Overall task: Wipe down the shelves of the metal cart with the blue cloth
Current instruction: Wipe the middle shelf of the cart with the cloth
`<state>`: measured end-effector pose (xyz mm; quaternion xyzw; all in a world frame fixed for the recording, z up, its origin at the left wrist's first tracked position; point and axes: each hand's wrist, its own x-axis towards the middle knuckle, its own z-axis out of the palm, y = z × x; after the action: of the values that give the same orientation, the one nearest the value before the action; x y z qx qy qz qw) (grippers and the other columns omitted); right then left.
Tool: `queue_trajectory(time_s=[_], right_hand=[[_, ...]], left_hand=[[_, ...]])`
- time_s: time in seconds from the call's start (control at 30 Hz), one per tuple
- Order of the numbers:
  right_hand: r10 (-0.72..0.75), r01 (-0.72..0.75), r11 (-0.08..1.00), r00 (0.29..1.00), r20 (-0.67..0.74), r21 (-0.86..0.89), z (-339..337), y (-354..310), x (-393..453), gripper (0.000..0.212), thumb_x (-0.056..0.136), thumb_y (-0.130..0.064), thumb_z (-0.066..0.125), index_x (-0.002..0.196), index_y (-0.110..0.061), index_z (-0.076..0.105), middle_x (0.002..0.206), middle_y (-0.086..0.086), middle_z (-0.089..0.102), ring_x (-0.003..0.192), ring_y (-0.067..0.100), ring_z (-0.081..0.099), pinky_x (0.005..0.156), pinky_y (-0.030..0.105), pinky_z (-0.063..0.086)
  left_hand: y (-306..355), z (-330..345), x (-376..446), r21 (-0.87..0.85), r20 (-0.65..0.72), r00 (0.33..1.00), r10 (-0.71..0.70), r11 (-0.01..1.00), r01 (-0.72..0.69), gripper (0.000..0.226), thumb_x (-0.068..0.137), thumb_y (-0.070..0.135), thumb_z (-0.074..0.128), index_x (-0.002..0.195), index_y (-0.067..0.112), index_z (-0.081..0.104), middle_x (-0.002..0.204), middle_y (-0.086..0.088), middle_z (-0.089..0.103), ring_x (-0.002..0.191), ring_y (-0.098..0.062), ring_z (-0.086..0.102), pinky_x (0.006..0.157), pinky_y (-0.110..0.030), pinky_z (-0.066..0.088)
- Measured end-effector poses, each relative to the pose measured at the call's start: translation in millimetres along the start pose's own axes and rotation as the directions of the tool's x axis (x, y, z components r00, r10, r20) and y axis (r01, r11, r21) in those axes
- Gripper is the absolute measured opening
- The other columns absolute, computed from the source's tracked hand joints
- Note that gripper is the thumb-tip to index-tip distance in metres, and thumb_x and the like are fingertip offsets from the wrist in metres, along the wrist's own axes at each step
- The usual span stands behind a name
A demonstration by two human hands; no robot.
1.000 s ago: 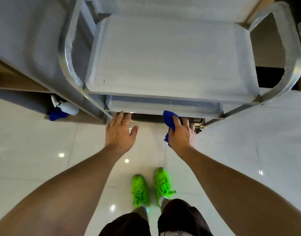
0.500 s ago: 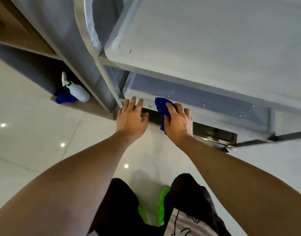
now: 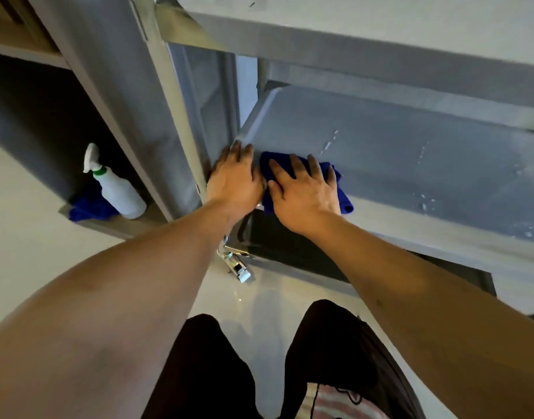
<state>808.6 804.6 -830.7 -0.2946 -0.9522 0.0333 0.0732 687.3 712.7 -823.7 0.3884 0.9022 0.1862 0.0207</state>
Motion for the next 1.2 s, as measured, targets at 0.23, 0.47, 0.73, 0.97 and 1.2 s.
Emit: queue_trajectory(time_s=[0.23, 0.47, 0.73, 0.97, 1.2], right_hand=[[0.022, -0.023, 1.0, 0.989, 0.149, 0.004, -4, 0, 37, 0.055, 0.101, -0.056, 0.018, 0.155, -0.05, 0.007, 0.168, -0.003, 0.006, 0.152, 0.03, -0.003, 0.119, 0.062, 0.0], [0.071, -0.07, 0.997, 0.996, 0.047, -0.039, 9, 4, 111, 0.056, 0.1, -0.059, 0.019, 0.154, -0.045, 0.018, 0.166, -0.001, 0.016, 0.15, 0.031, 0.007, 0.118, 0.06, 0.007], [0.128, -0.127, 0.99, 0.991, 0.025, -0.058, 14, 21, 203, 0.054, 0.102, -0.053, 0.024, 0.154, -0.037, 0.025, 0.157, 0.006, 0.031, 0.144, 0.037, 0.023, 0.115, 0.065, 0.014], [0.178, -0.177, 0.982, 0.984, 0.019, -0.067, 18, 28, 254, 0.053, 0.102, -0.05, 0.026, 0.152, -0.034, 0.029, 0.154, 0.01, 0.036, 0.14, 0.039, 0.029, 0.112, 0.067, 0.017], [0.174, -0.171, 0.982, 0.984, 0.032, -0.076, 19, 26, 242, 0.055, 0.101, -0.052, 0.027, 0.154, -0.034, 0.025, 0.157, 0.009, 0.03, 0.143, 0.039, 0.024, 0.113, 0.066, 0.017]], left_hand=[[6, 0, 8, 0.132, 0.032, 0.999, 0.025, 0.991, -0.029, 0.045, 0.1, 0.036, 0.035, 0.14, 0.021, 0.05, 0.146, -0.006, 0.049, 0.139, -0.028, 0.038, 0.115, -0.048, 0.032], [13, 5, 22, 0.124, -0.023, 1.0, -0.005, 0.992, 0.007, 0.042, 0.085, 0.036, 0.053, 0.125, 0.021, 0.055, 0.126, -0.008, 0.054, 0.119, -0.034, 0.049, 0.1, -0.05, 0.046], [-3, 13, 20, 0.038, -0.115, 0.993, 0.041, 0.999, -0.036, 0.035, 0.092, 0.033, 0.041, 0.119, 0.018, 0.058, 0.122, -0.008, 0.054, 0.123, -0.031, 0.046, 0.102, -0.047, 0.045], [-5, 17, 21, 0.021, -0.198, 0.979, 0.044, 0.999, -0.04, 0.037, 0.09, 0.038, 0.036, 0.113, 0.019, 0.059, 0.117, -0.007, 0.057, 0.119, -0.028, 0.052, 0.098, -0.043, 0.05], [-4, 19, 21, -0.046, -0.208, 0.978, 0.01, 0.999, -0.02, 0.031, 0.089, 0.038, 0.04, 0.104, 0.02, 0.061, 0.111, -0.004, 0.057, 0.115, -0.026, 0.053, 0.09, -0.044, 0.054]])
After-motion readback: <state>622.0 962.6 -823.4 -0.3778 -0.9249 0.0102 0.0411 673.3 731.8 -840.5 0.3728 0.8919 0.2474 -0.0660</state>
